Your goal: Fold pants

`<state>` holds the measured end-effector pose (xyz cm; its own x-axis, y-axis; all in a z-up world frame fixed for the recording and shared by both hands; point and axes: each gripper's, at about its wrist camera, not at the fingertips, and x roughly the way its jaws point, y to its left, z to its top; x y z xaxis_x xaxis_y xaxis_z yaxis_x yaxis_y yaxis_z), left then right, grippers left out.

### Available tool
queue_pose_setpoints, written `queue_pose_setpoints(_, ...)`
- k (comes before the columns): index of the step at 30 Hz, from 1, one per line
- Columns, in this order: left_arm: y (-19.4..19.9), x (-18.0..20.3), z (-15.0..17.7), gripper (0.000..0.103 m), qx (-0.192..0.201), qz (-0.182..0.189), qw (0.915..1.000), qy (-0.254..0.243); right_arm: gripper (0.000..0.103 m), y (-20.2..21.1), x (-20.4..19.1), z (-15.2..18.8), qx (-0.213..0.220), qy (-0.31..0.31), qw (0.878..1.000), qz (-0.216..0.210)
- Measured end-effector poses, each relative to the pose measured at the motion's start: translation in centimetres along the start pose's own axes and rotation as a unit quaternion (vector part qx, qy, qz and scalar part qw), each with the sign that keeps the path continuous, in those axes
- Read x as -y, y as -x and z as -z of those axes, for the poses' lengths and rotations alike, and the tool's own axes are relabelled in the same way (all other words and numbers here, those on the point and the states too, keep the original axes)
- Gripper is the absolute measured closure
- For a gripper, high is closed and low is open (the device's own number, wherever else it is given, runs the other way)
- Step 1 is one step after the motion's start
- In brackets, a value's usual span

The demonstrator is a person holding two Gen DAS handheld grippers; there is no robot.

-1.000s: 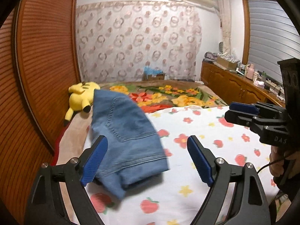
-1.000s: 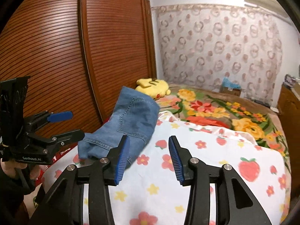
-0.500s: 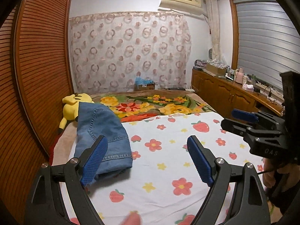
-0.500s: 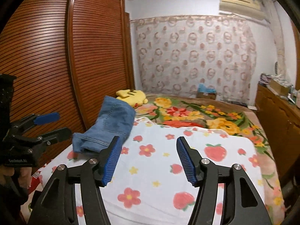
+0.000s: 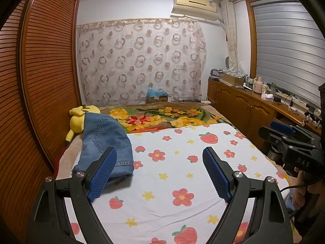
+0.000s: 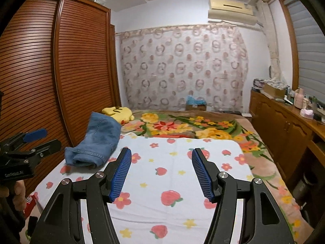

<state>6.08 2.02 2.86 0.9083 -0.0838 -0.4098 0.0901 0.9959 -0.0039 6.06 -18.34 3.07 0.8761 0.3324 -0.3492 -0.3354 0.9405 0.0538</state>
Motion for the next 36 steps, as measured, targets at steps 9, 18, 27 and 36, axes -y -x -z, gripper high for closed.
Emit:
queue_pose_setpoints(9, 0.1, 0.0, 0.1, 0.016, -0.001, 0.001, 1.0, 0.0, 0.039, 0.0, -1.3, 0.5, 0.001, 0.001, 1.0, 0.009)
queue_pose_setpoints(18, 0.2, -0.1, 0.1, 0.016, -0.001, 0.0, 1.0, 0.001, 0.039, 0.2, -1.5, 0.3, 0.0, 0.003, 1.0, 0.015)
queue_pose_setpoints(27, 0.2, -0.1, 0.1, 0.016, -0.001, 0.001, 1.0, 0.002, 0.039, 0.6, -1.2, 0.2, 0.003, 0.005, 1.0, 0.014)
queue_pose_setpoints(36, 0.2, -0.2, 0.1, 0.016, -0.001, 0.001, 1.0, 0.002, 0.039, 1.0, -0.9, 0.2, 0.003, 0.004, 1.0, 0.013)
